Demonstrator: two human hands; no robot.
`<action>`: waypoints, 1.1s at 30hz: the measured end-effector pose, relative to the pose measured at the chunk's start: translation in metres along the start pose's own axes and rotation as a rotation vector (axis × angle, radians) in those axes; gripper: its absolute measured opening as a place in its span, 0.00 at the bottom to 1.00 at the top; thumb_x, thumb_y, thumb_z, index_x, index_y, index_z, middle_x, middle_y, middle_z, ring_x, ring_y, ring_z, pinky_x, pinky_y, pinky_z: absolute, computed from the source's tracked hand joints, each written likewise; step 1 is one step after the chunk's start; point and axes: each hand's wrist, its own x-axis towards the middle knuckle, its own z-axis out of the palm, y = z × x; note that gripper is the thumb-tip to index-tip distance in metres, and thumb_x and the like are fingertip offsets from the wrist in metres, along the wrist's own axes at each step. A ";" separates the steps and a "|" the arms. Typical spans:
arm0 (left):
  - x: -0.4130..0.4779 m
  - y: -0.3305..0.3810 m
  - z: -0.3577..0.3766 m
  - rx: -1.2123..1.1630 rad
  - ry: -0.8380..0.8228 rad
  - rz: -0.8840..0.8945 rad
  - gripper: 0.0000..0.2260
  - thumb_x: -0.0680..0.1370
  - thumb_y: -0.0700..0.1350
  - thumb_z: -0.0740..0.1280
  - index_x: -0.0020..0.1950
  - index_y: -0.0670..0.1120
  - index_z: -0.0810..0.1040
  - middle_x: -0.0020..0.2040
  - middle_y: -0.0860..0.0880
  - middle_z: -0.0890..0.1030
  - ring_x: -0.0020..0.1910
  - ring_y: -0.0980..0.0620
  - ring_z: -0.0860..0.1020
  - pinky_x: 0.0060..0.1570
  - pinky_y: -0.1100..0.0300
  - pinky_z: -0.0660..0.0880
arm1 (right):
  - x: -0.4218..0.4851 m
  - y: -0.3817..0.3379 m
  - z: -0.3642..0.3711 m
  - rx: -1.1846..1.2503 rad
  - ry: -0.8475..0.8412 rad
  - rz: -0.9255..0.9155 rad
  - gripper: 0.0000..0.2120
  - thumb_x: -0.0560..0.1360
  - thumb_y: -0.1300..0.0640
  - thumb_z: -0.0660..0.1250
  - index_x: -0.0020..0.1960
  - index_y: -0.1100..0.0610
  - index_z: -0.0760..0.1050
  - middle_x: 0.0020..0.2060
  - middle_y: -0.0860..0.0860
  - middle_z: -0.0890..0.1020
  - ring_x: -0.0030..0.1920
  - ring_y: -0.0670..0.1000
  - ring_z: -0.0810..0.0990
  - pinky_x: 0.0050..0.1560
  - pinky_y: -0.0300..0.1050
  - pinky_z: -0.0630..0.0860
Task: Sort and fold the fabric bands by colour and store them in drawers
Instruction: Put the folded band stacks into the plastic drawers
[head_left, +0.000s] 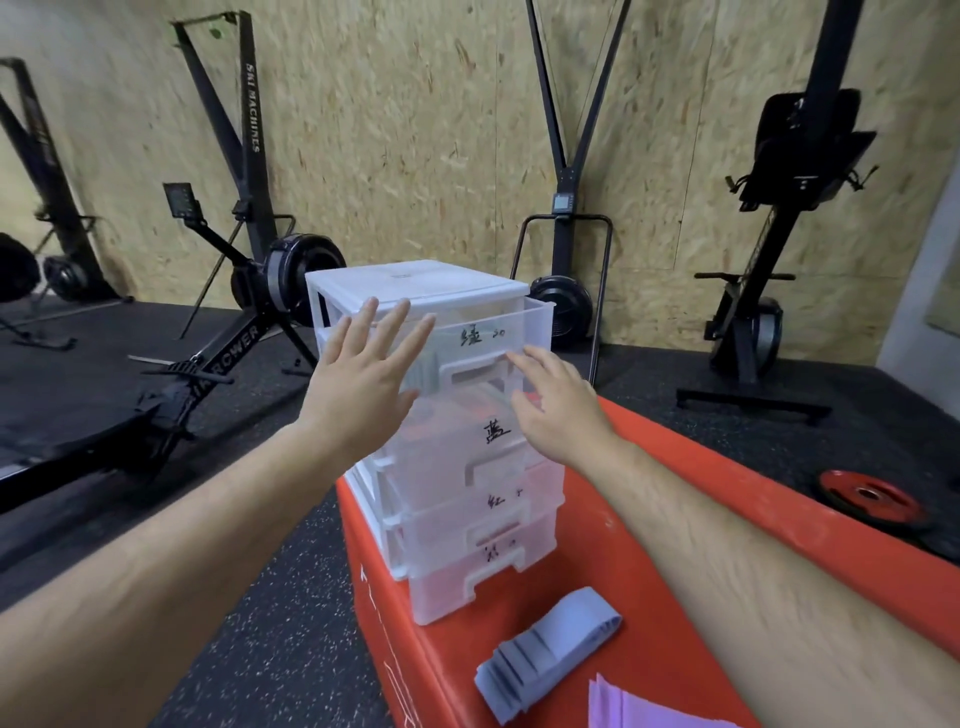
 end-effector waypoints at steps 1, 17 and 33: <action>0.003 -0.002 0.003 0.007 -0.012 -0.011 0.37 0.80 0.56 0.63 0.81 0.55 0.44 0.82 0.49 0.48 0.80 0.44 0.45 0.78 0.46 0.45 | 0.005 -0.002 0.001 -0.013 -0.025 0.010 0.27 0.80 0.49 0.57 0.78 0.44 0.61 0.79 0.47 0.61 0.77 0.53 0.60 0.75 0.54 0.58; -0.036 0.089 0.009 -0.183 0.083 0.128 0.36 0.76 0.54 0.67 0.81 0.48 0.56 0.80 0.48 0.58 0.79 0.46 0.57 0.78 0.48 0.52 | -0.053 -0.019 -0.005 -0.184 0.102 -0.160 0.26 0.79 0.51 0.55 0.77 0.50 0.63 0.78 0.49 0.64 0.76 0.53 0.62 0.74 0.59 0.63; -0.170 0.199 0.145 -0.722 -0.775 -0.079 0.29 0.75 0.67 0.51 0.76 0.64 0.55 0.74 0.52 0.67 0.71 0.44 0.69 0.67 0.43 0.70 | -0.175 0.126 0.108 -0.044 -0.481 0.428 0.24 0.84 0.49 0.55 0.78 0.53 0.64 0.73 0.59 0.72 0.72 0.60 0.71 0.72 0.55 0.66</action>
